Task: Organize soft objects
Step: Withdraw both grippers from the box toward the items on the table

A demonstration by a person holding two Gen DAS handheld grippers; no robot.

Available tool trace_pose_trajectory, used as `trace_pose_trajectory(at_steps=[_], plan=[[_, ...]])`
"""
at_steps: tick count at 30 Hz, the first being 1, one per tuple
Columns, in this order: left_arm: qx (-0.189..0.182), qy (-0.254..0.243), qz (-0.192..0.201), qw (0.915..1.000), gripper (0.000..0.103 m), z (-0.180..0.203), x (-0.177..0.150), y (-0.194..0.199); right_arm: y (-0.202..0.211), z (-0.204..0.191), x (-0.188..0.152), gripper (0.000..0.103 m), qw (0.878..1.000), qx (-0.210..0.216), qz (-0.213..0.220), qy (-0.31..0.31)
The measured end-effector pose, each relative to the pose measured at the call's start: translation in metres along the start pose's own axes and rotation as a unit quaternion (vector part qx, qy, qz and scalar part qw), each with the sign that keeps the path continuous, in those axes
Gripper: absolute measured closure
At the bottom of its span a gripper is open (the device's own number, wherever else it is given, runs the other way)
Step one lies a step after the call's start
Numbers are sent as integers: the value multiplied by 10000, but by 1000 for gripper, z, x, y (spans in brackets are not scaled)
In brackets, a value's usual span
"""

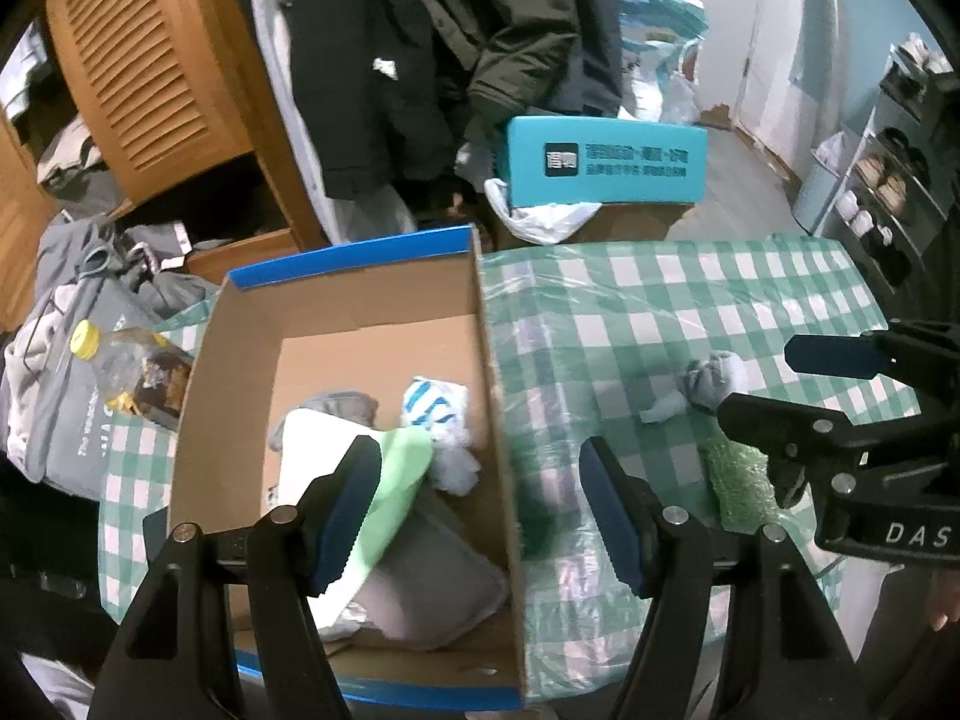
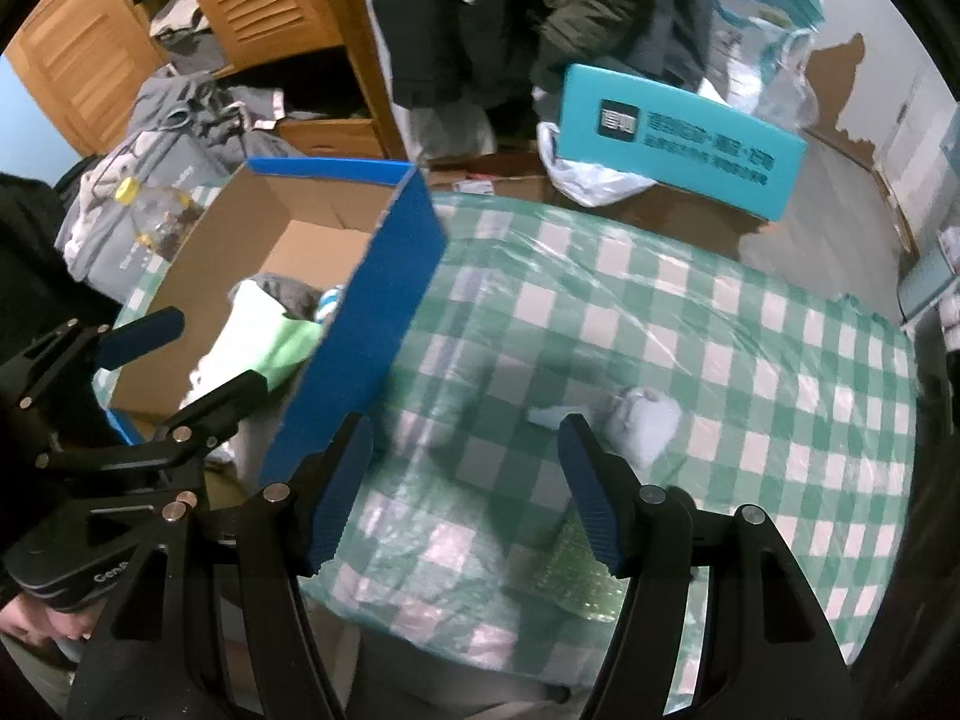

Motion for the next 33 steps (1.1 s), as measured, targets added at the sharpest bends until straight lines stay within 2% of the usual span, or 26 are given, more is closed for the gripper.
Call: trace_pose_trajectory(at_steps=[2,8,15,25,33], plan=[[-4,-55,-8,10000,28,7,0,-1,0,9,-4,38,10000,-7,-13,-68],[-54,-211,-76,9997,28,28,1,-7,1,33,-15,38,9997,-66,-51,-248],[-167,-398,-203,9989,24,56,1,-16,1,67,-30,38,9987,-291,-88,-417],[-378,-605,-501,9962,23,93,-6,-35,-10,112,-55,38,9951,-466,-262,-828],[-492,-628,-729,9941,23,107,-11,-52,-29,125,-70,38,9928,-477,-514,-973]])
Point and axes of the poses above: each gripper's, at about its wrist camera, not at the fingertips, and y roughly against the way its jaws point, z to its right, x to its top, the point moved 4 cm from there along -y, roughly the way its jaws point, and after that the axes turned 5 degrees about -x, right-handed, at the moved point
